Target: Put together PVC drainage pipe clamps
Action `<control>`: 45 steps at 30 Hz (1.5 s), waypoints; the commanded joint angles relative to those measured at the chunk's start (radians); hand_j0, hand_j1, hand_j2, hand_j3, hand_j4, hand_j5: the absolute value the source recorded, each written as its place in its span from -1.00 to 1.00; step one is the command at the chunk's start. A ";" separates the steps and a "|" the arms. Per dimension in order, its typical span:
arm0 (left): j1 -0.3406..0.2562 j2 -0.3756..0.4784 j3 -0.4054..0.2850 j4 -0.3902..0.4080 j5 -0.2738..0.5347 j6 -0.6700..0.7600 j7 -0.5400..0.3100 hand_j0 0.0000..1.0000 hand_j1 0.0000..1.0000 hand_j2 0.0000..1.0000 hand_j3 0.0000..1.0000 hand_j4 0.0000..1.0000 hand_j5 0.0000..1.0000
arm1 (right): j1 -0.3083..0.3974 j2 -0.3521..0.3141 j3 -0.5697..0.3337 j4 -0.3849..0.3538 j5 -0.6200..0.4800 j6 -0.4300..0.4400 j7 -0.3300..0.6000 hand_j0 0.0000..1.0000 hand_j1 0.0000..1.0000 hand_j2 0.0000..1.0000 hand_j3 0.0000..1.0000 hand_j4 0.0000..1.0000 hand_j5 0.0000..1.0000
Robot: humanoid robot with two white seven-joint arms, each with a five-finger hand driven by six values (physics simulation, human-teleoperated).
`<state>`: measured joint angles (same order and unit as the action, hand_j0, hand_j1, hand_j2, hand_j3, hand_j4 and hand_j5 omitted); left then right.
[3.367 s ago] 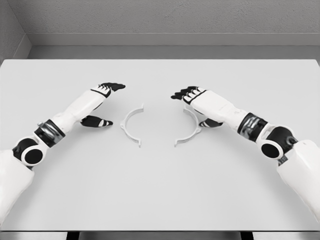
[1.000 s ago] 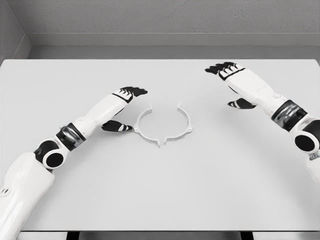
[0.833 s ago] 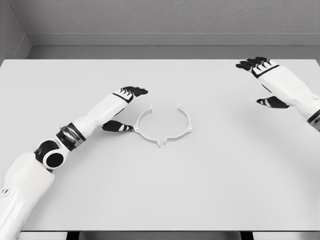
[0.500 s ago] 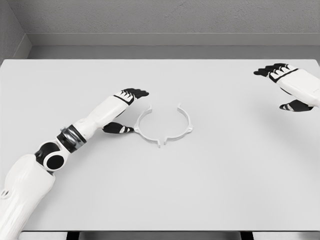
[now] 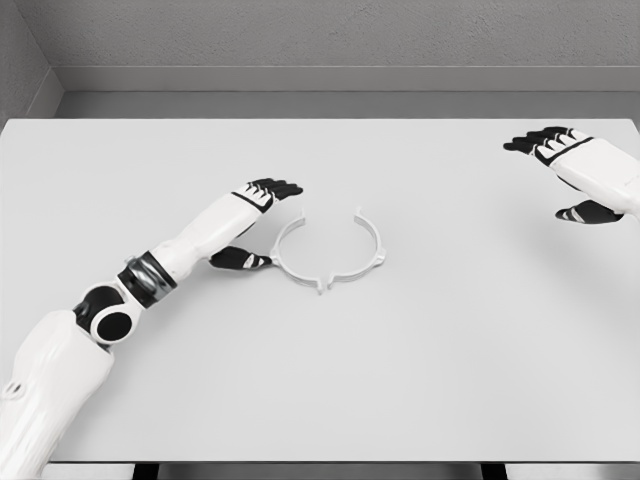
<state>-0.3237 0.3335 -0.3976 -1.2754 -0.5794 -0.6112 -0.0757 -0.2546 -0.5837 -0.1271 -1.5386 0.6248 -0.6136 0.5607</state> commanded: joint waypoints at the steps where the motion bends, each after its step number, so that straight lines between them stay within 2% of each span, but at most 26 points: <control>1: 0.000 -0.001 0.000 -0.002 0.006 0.000 0.001 1.00 1.00 1.00 1.00 1.00 1.00 | 0.000 -0.001 0.000 -0.003 -0.007 0.003 -0.001 1.00 1.00 1.00 1.00 1.00 1.00; 9: 0.006 -0.022 0.000 -0.004 -0.023 0.000 0.001 1.00 1.00 1.00 1.00 1.00 1.00 | 0.000 -0.001 0.000 -0.003 -0.007 0.003 0.001 1.00 1.00 1.00 1.00 1.00 1.00; 45: 0.002 -0.056 -0.001 -0.005 -0.045 0.000 0.001 1.00 1.00 1.00 1.00 1.00 1.00 | 0.006 0.001 0.000 -0.006 -0.007 0.003 -0.001 1.00 1.00 1.00 1.00 1.00 1.00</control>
<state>-0.3221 0.2783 -0.3992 -1.2805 -0.6307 -0.6112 -0.0757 -0.2485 -0.5822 -0.1272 -1.5439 0.6244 -0.6136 0.5605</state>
